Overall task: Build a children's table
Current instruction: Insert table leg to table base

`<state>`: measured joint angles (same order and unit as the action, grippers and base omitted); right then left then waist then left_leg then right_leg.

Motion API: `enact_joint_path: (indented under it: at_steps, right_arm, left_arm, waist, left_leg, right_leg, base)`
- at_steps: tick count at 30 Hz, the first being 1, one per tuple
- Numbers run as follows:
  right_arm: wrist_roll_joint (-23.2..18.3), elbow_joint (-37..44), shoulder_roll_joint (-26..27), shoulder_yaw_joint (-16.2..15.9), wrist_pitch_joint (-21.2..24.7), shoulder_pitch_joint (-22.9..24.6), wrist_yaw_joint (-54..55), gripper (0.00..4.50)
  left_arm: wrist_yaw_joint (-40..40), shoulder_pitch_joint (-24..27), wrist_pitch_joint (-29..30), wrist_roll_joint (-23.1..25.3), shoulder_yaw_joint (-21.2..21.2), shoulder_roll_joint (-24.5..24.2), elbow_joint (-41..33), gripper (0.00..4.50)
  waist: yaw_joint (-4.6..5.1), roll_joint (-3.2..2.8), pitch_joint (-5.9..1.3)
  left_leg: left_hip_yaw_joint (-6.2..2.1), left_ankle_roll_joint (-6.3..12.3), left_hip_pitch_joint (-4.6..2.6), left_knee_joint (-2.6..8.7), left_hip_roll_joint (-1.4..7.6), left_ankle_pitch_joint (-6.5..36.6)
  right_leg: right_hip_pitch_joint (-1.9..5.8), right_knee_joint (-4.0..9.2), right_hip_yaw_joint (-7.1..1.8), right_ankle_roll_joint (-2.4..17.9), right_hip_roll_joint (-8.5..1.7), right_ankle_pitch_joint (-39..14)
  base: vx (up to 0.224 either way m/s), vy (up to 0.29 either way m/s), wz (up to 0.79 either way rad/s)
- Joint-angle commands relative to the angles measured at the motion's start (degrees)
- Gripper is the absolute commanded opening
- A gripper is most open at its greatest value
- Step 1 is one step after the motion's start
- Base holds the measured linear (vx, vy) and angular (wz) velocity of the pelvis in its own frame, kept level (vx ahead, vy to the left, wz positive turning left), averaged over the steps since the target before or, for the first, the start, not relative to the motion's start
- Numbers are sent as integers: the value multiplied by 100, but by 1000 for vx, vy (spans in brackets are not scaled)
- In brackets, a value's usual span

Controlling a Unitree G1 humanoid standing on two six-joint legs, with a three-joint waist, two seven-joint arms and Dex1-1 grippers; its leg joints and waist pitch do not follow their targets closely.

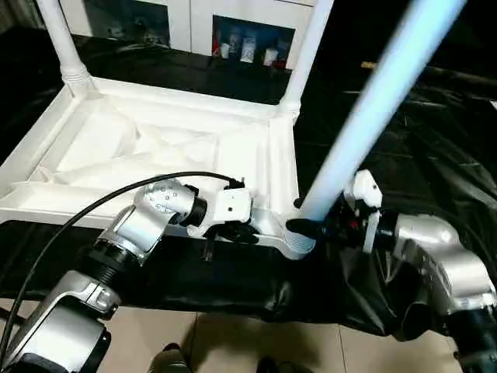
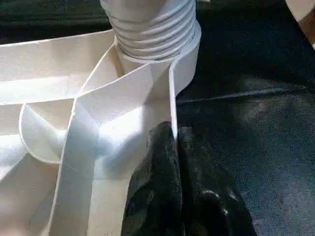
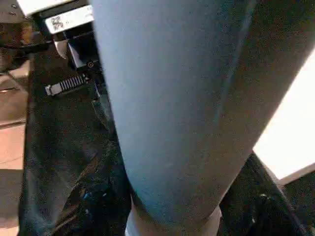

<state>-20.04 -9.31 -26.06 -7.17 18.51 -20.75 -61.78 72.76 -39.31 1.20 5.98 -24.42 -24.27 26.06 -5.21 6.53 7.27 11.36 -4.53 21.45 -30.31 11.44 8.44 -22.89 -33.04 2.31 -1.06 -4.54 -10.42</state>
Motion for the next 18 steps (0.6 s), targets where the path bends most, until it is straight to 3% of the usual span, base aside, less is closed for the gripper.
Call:
enact_joint_path:
  at_steps: [1,3,7,8,9,12,13,14,16,18]
  right_arm:
    - [-66,-479,219,-418,473,180,-210,186]
    - [-116,-547,279,-327,481,126,-156,186]
    - [-446,-877,489,209,560,75,153,186]
    - [-499,-918,533,341,511,132,270,186]
    - [-549,-918,573,461,474,219,383,186]
    - [-630,-895,699,718,355,434,671,186]
    - [-631,-892,716,744,327,465,708,186]
    - [-632,-886,748,794,273,523,778,186]
    - [-631,-882,778,839,219,579,844,186]
    - [-589,-839,905,978,17,766,1046,186]
  left_arm:
    - [-283,-114,-11,171,12,41,168,0]
    - [-291,-114,-20,169,13,36,175,0]
    - [-309,-137,-24,166,21,33,199,0]
    - [-310,-145,-26,163,25,32,205,0]
    - [-313,-151,-30,162,30,31,214,0]
    - [-317,-152,-35,157,42,24,223,0]
    - [-317,-151,-37,157,42,22,223,0]
    - [-318,-149,-39,157,44,19,223,0]
    - [-318,-148,-41,157,44,15,223,0]
    - [-313,-160,-48,157,45,11,236,0]
  waist:
    - [40,-38,-230]
    - [46,-45,-241]
    - [34,-73,-253]
    - [18,-124,-266]
    - [21,-109,-269]
    - [-3,-156,-280]
    - [-2,-148,-276]
    - [-11,-185,-278]
    - [-6,-162,-277]
    - [-27,-243,-280]
  left_leg:
    - [-143,58,-117,362,265,1927]
    - [-136,23,-124,361,261,1937]
    - [-137,-4,-125,365,260,1959]
    - [-140,-16,-130,364,260,1931]
    - [-125,-27,-126,362,256,1928]
    - [-128,-56,-129,370,251,1937]
    - [-124,-57,-132,368,254,1968]
    - [-134,-69,-130,376,253,1974]
    - [-129,-77,-119,378,248,1995]
    - [-133,-102,-139,380,253,2067]
  right_leg:
    - [45,491,-241,861,-438,-2768]
    - [38,482,-240,896,-425,-2691]
    - [47,474,-240,964,-427,-2545]
    - [56,458,-237,996,-427,-2441]
    - [59,460,-236,1010,-411,-2334]
    - [71,440,-228,1058,-405,-2184]
    - [63,442,-231,1074,-408,-2168]
    - [74,439,-229,1078,-410,-2167]
    - [85,439,-225,1083,-404,-2180]
    - [70,453,-234,1087,-416,-2204]
  base:
    - [0,0,0]
    - [0,0,0]
    - [0,0,0]
    - [0,0,0]
    - [0,0,0]
    - [0,0,0]
    - [0,0,0]
    - [0,0,0]
    - [0,0,0]
    - [0,0,0]
